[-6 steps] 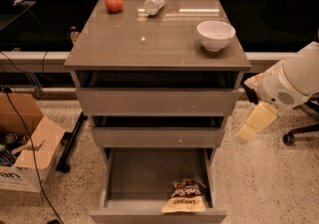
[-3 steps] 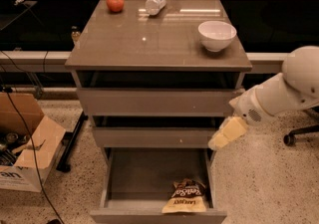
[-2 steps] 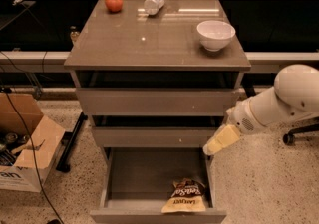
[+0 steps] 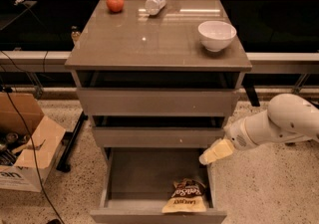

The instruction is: Pick brown chip bag from bottom drawer and place on counter

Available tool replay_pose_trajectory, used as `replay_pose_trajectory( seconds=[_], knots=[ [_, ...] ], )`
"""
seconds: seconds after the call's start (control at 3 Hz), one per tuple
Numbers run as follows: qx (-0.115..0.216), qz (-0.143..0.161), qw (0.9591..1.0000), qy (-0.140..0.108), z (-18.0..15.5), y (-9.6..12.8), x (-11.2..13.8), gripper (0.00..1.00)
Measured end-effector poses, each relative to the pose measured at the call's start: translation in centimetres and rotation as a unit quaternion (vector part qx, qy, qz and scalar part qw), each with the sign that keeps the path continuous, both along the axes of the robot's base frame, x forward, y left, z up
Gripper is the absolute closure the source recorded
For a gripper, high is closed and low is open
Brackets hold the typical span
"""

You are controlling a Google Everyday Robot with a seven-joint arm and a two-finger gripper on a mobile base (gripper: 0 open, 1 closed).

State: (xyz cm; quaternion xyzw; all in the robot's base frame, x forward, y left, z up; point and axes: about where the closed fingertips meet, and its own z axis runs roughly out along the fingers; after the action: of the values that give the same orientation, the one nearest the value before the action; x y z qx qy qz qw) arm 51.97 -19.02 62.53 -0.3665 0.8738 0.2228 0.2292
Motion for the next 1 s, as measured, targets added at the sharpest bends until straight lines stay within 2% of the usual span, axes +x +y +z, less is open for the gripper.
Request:
replay_pose_trajectory(
  seconds=[0.67,1.0],
  knots=[
    [0.000,-0.012,0.9999,0.010,-1.2,0.0,0.1,0.00],
    [0.005,-0.029,0.9994,0.017,-4.2,-0.6,-0.3,0.00]
  ],
)
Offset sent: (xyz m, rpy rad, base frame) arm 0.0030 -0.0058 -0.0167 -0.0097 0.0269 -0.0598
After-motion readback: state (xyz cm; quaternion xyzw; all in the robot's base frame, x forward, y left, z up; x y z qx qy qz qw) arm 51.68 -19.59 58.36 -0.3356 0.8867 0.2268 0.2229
